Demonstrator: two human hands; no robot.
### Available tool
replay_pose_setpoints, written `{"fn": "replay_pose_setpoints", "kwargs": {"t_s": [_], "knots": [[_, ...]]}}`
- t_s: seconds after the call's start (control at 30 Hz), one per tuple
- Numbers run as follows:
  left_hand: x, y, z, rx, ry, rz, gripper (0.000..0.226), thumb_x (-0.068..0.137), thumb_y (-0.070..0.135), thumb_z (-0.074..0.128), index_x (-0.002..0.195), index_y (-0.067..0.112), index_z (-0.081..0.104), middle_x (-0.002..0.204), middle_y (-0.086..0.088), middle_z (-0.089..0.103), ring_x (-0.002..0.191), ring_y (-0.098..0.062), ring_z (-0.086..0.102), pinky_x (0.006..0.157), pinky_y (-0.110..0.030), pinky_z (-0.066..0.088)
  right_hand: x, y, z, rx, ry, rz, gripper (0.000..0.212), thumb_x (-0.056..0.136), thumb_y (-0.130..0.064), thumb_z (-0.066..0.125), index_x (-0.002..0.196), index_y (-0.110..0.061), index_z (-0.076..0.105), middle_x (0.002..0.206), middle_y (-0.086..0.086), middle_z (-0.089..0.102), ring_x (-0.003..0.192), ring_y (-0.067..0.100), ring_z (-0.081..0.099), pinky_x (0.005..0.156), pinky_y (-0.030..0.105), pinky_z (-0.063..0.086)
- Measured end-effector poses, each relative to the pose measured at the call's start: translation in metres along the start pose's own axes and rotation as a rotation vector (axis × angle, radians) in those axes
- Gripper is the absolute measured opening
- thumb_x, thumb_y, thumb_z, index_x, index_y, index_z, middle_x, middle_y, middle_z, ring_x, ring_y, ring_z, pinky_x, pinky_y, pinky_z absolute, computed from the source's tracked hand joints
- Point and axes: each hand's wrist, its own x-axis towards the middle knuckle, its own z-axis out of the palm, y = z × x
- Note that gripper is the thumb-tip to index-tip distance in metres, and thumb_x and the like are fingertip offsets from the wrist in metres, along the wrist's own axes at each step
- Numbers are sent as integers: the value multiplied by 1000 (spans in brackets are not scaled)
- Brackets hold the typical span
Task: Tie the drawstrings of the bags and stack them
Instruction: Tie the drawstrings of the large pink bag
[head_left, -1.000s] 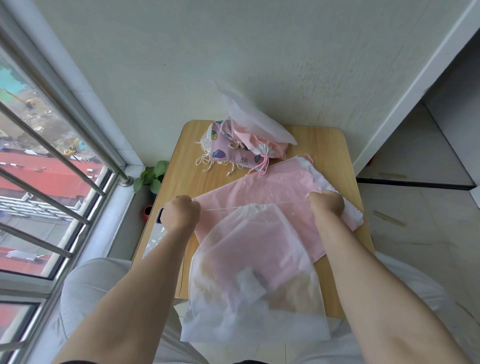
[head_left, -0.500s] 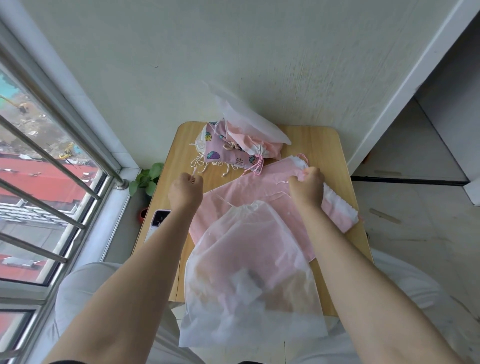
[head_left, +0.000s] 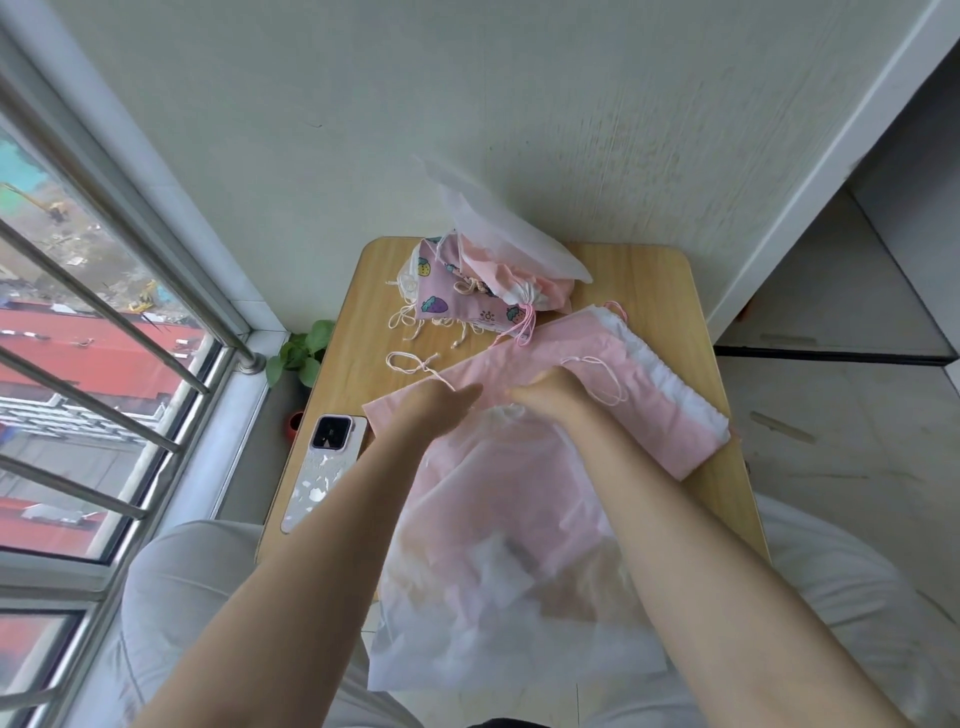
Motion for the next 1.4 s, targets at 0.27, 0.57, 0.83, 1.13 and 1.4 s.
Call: {"fn": "replay_pose_setpoints", "kwargs": {"t_s": [0.27, 0.57, 0.83, 1.13, 1.4], "knots": [[-8, 22, 6, -566, 30, 67, 18, 82, 18, 68, 68, 7, 70, 71, -8, 64, 66, -22, 55, 66, -34, 50, -3, 2, -1, 160, 53, -161, 35, 86, -25, 71, 57, -10, 58, 53, 0, 41, 52, 13, 34, 49, 26, 26], [-16, 33, -2, -913, -36, 139, 23, 99, 14, 54, 87, 3, 71, 68, -8, 58, 56, -21, 54, 63, -29, 51, -5, -14, -10, 486, 144, -236, 18, 87, -25, 66, 77, -11, 71, 67, -1, 61, 61, 9, 51, 65, 25, 46], [-21, 45, -4, -675, -197, 239, 22, 89, 18, 56, 80, 4, 71, 59, -1, 54, 52, -13, 44, 56, -23, 35, -13, -48, -23, 509, 40, -428, 13, 89, -15, 66, 80, -11, 74, 84, 0, 72, 77, 9, 65, 74, 21, 54], [-13, 38, -6, -750, -155, 239, 34, 102, 21, 49, 90, -5, 68, 57, 2, 54, 54, -14, 41, 55, -21, 37, -9, -35, -26, 144, 112, -255, 40, 88, -37, 49, 71, -8, 71, 64, 3, 71, 60, 19, 65, 59, 32, 54], [-7, 31, -4, -864, -77, 150, 27, 101, 14, 49, 87, 6, 71, 67, -5, 60, 58, -15, 50, 59, -24, 43, -13, -20, -55, -36, 29, -228, 37, 90, -39, 60, 72, -7, 67, 54, -2, 46, 52, 14, 42, 55, 26, 34]]}}
